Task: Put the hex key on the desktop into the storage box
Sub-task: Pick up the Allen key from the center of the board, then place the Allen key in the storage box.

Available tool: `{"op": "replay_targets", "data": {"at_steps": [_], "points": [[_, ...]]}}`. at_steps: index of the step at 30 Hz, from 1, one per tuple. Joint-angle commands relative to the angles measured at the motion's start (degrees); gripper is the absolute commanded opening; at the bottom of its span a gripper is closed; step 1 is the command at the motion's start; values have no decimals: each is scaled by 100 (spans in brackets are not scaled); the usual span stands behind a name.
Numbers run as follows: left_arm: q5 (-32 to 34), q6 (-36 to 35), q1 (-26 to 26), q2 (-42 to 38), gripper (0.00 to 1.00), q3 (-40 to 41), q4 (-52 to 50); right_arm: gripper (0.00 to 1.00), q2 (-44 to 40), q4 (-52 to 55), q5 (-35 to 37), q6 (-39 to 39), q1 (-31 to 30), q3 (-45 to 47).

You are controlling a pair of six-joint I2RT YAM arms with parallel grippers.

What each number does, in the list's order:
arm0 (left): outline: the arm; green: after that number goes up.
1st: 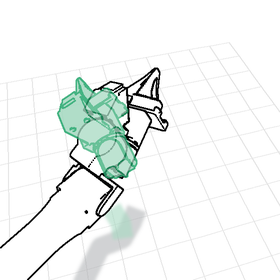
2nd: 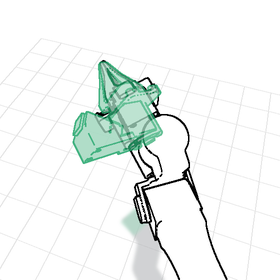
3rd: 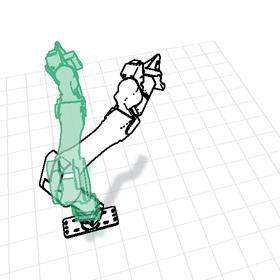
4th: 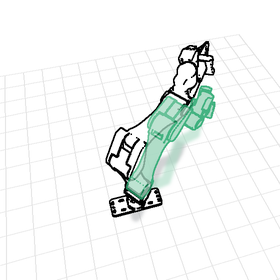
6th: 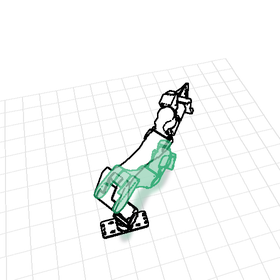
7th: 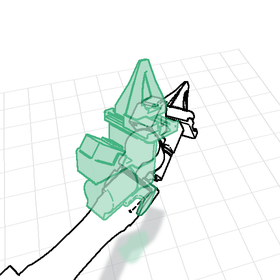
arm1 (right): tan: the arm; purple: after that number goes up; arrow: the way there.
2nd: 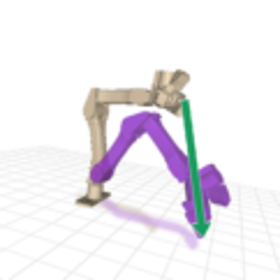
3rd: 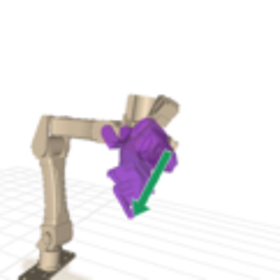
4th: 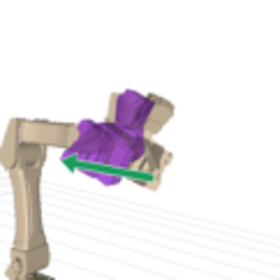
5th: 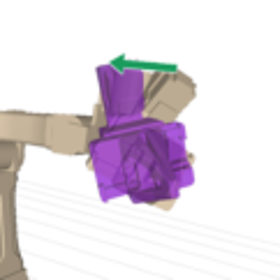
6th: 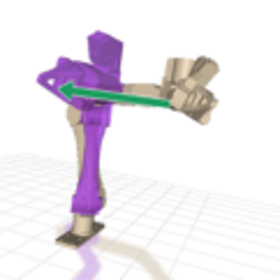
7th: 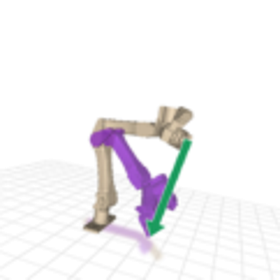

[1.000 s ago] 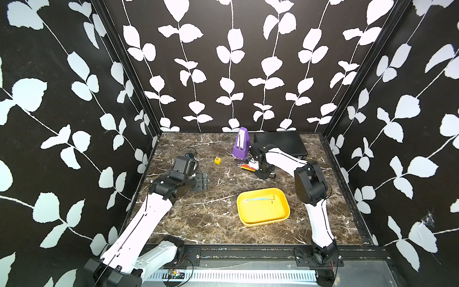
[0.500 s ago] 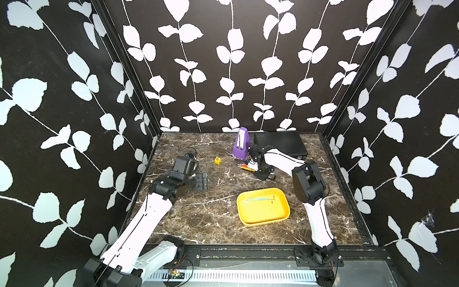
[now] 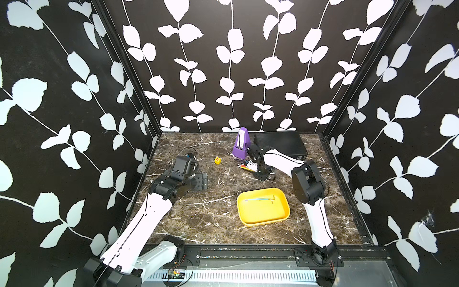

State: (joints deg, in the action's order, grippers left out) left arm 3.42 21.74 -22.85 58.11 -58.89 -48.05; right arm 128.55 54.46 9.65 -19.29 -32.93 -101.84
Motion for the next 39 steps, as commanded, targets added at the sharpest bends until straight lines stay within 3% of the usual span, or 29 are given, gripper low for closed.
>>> {"op": "replay_targets", "data": {"at_steps": [1,6,13,27,39], "points": [[-47,59,-11,-55,86,-140,-46,13,-48,-179,-21,-96,-99,229],[-43,75,-18,-74,86,-140,-39,0,-260,-311,103,-222,-220,423],[-24,67,-18,-80,86,-131,-13,0,-1069,-858,222,-636,-424,1132],[42,15,-17,-88,86,-46,188,0,-2895,-680,533,-708,-907,1795],[34,-47,-20,-54,86,-61,299,0,-4528,-522,43,-1061,-1705,3636]]}}
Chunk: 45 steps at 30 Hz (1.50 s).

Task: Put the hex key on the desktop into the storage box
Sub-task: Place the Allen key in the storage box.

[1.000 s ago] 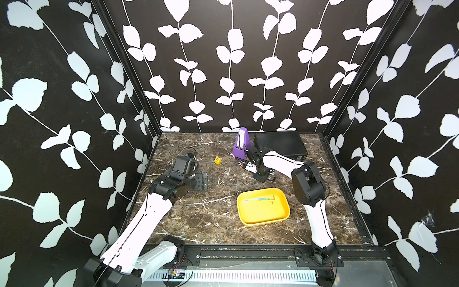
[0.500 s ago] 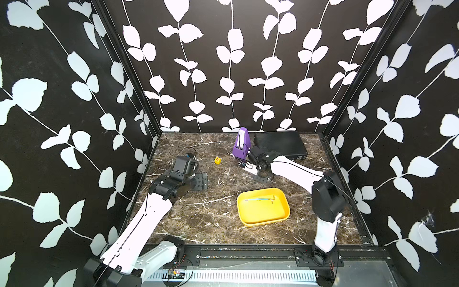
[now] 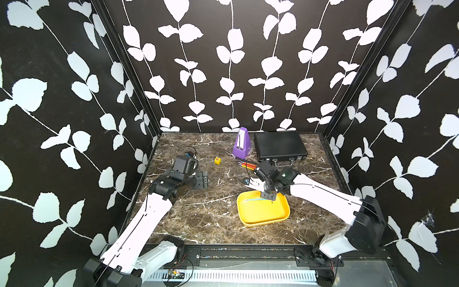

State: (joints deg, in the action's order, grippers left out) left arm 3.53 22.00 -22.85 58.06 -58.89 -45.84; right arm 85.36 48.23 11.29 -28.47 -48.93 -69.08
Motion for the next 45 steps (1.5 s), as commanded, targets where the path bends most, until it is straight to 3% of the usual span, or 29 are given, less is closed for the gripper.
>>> {"op": "replay_targets", "data": {"at_steps": [1,15,31,40,45], "points": [[29,-82,-18,-57,86,-69,63,0,-226,146,-115,-170,-165,451],[48,-91,-15,-109,86,-140,-69,0,1052,124,455,-414,-387,509],[0,-107,-18,-39,86,-223,-83,0,1693,-194,912,20,-384,523],[17,-116,-18,-65,86,-218,-117,25,1672,-133,876,122,-385,379],[22,-126,-12,-80,86,-219,-135,29,1288,-100,651,52,-374,364]]}}
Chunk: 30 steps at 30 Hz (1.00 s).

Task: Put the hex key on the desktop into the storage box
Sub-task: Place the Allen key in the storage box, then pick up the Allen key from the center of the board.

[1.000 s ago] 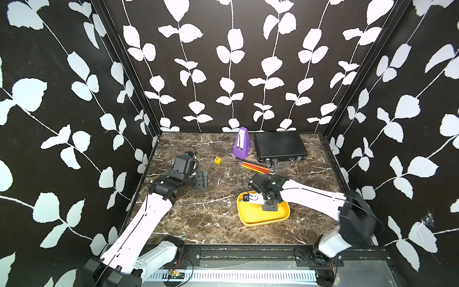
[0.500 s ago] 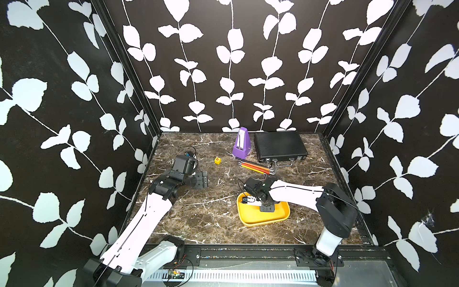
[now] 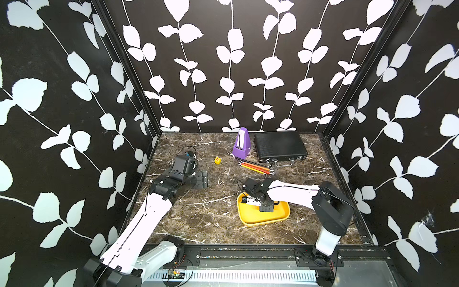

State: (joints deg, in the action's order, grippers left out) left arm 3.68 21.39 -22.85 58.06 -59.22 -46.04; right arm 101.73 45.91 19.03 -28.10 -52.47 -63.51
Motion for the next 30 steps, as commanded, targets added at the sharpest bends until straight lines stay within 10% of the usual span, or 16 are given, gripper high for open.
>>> {"op": "replay_targets", "data": {"at_steps": [1,10,30], "points": [[6,-64,-18,-76,86,-195,-116,29,-435,132,-146,6,-19,-205],[-14,-82,-18,-51,86,-230,-89,29,-943,-108,-838,308,851,-1014],[19,-47,-18,-136,86,-212,-140,31,1956,1233,-1217,1302,1920,-4215]]}}
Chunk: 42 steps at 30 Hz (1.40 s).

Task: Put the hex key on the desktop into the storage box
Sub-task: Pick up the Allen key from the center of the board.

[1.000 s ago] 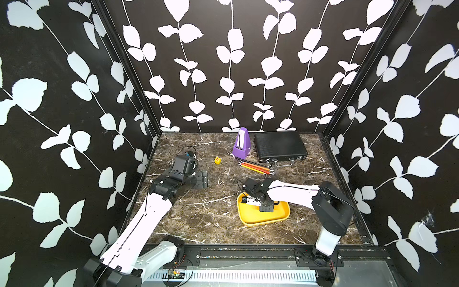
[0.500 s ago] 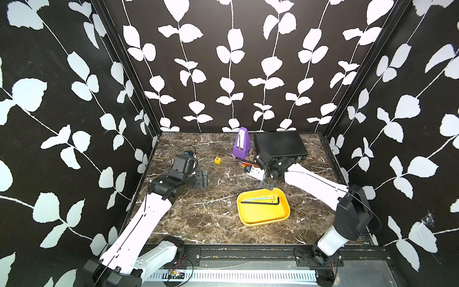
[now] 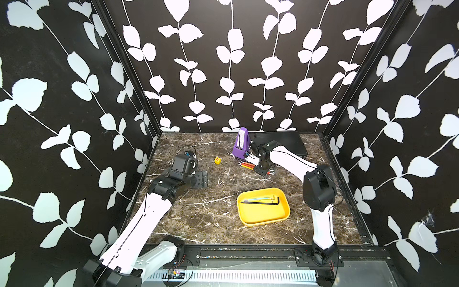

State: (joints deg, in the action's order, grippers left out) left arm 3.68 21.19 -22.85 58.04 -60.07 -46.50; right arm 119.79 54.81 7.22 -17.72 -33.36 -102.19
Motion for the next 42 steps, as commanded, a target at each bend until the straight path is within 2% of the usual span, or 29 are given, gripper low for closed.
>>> {"op": "replay_targets", "data": {"at_steps": [1,11,17,42], "points": [[18,-36,-17,-131,86,-144,-103,32,229,351,-8,282,3,-406],[-24,-45,-15,-43,86,-213,-113,32,863,285,247,465,5,-885],[-14,-45,-15,-42,86,-242,-172,33,1166,309,160,524,-4,-1174],[-67,-62,-17,35,86,-334,-285,32,1636,41,377,26,25,-1242]]}}
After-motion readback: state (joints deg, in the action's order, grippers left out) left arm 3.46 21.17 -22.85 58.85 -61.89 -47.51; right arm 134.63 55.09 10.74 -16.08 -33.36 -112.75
